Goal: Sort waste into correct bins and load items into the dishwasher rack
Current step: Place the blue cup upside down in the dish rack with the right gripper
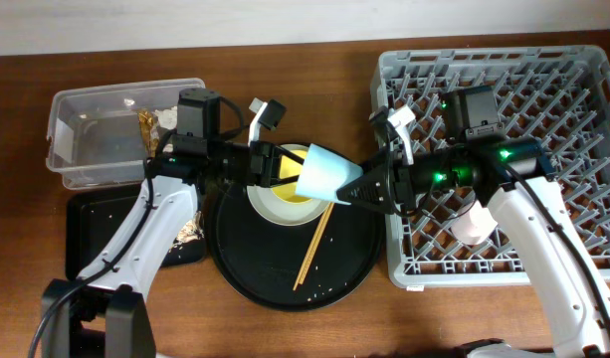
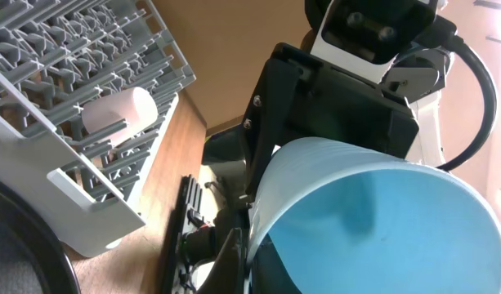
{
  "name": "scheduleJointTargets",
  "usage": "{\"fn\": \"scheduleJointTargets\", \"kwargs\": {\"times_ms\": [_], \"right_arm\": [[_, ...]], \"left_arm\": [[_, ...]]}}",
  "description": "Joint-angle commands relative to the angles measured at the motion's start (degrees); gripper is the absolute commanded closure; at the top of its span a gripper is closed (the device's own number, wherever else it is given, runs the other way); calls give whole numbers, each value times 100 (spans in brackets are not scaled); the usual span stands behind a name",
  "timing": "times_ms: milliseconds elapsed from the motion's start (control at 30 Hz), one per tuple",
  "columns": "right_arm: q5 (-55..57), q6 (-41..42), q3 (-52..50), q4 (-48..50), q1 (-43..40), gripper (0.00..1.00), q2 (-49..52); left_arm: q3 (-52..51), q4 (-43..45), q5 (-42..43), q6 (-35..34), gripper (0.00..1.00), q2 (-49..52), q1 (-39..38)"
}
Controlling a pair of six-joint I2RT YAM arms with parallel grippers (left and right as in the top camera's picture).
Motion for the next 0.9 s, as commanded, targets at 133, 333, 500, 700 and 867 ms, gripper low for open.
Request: {"fn": "scheduleJointTargets", "kwargs": {"times_ms": [133, 333, 500, 700, 867], "right_arm": [[-258, -61, -22, -2, 66, 53, 2], [1447, -57, -20, -424, 46, 54, 0], [3469, 33, 411, -1495, -398, 58, -103], [5884, 1342, 1080, -2402, -1156, 59, -101], [6741, 1980, 1080, -2166, -1534, 59, -33]], "left_arm": [[59, 13, -55, -28, 99, 28, -9], [59, -332, -1838, 682, 41, 28, 2], [59, -2435, -4833, 2087, 37, -334, 507], [59, -3722, -7184, 2186, 36, -1152, 931], [59, -3768, -7425, 2184, 34, -1207, 931]]}}
